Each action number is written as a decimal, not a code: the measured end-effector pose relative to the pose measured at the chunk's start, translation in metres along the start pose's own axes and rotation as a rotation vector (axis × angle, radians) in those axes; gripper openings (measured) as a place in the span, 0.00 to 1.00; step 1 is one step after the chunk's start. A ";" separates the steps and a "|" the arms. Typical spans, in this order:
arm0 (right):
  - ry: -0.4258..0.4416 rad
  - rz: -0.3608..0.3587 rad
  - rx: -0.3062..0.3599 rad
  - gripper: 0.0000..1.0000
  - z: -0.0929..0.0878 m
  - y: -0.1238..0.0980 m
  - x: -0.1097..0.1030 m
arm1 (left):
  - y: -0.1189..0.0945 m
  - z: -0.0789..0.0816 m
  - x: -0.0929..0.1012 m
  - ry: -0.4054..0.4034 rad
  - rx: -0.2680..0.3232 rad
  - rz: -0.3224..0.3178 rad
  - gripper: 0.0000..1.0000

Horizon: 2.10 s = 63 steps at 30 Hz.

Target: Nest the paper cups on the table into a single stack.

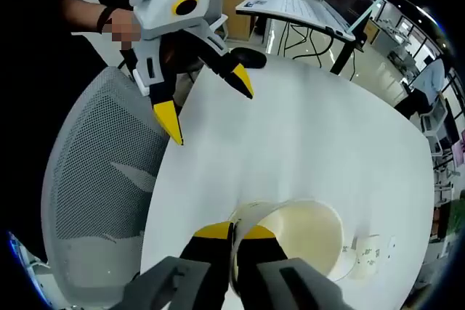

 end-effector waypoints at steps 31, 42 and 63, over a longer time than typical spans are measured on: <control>0.050 0.008 -0.004 0.04 -0.004 0.003 -0.004 | -0.002 -0.003 -0.004 -0.007 -0.002 0.009 0.67; 0.086 -0.027 0.021 0.06 -0.010 -0.006 0.000 | -0.001 -0.002 0.001 -0.001 -0.001 0.001 0.67; 0.232 -0.097 0.106 0.15 -0.032 -0.022 0.004 | 0.000 -0.001 0.010 0.020 -0.006 -0.016 0.67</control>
Point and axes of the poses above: the point that each gripper's makers call its tool centre point, and the gripper's own axes: y roughly forward along the fingers, x roughly to its right, z roughly out of its top, the point moved 1 cm from there along -y, roughly backward along the fingers, and after that the axes turned 1 degree about y, right-handed, at the moved point
